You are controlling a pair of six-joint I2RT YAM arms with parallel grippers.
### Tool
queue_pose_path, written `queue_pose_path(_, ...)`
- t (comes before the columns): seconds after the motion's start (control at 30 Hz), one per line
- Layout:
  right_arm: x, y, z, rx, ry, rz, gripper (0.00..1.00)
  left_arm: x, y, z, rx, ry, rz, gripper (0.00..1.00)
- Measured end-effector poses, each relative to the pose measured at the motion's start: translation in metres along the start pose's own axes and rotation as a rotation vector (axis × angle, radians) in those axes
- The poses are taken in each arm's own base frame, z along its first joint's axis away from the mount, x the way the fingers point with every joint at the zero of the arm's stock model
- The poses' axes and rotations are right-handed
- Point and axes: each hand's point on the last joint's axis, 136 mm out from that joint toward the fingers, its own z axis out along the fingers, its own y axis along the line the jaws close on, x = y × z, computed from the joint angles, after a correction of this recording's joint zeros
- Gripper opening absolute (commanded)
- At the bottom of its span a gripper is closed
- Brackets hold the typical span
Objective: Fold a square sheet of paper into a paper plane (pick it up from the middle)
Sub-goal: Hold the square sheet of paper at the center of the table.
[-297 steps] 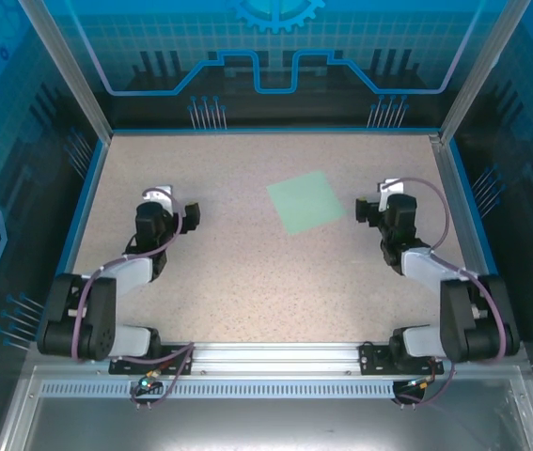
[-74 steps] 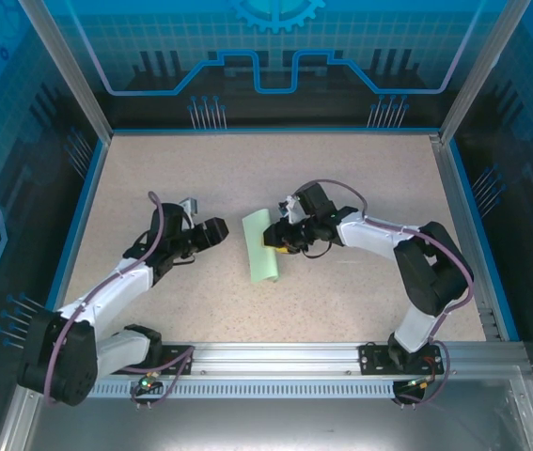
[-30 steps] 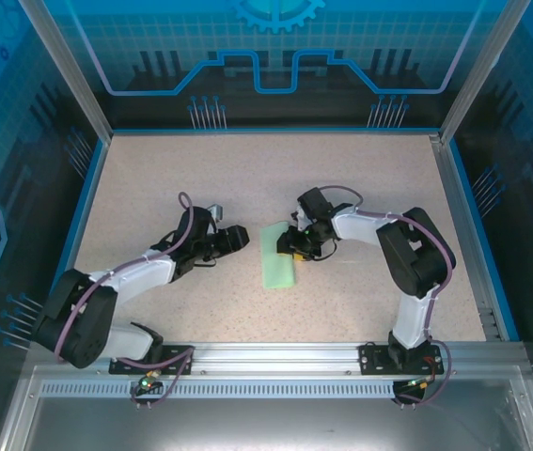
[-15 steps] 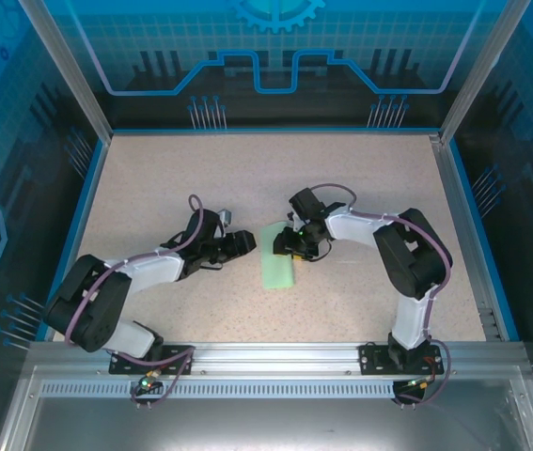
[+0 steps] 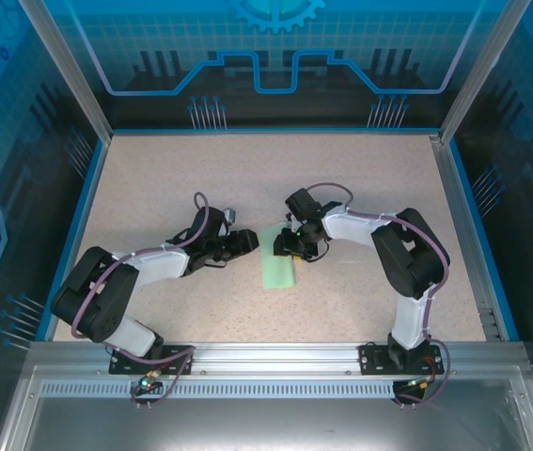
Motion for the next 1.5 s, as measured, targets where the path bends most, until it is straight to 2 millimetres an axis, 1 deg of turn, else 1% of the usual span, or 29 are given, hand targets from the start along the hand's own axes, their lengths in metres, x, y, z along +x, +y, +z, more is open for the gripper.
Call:
queue_pose_path(0.17,0.000,-0.001,0.001,0.027,-0.001,-0.008,0.46,0.000,0.001,0.002,-0.005,0.004,-0.019,0.54)
queue_pose_path(0.43,0.000,-0.001,0.002,0.039,0.004,-0.008,0.47,0.000,0.003,0.005,-0.010,0.010,-0.026,0.42)
queue_pose_path(0.57,0.000,-0.001,0.002,0.041,0.006,-0.007,0.47,0.000,0.003,0.007,-0.011,0.011,-0.032,0.39)
queue_pose_path(0.83,0.001,-0.002,0.003,0.047,0.012,-0.003,0.46,-0.005,-0.001,0.009,-0.005,0.007,-0.029,0.38)
queue_pose_path(1.33,0.001,-0.003,0.004,0.054,0.022,0.000,0.46,-0.001,-0.001,0.015,-0.002,0.028,-0.028,0.38)
queue_pose_path(1.5,0.001,-0.003,0.005,0.057,0.024,0.001,0.46,0.003,-0.002,0.019,0.006,0.049,-0.029,0.37)
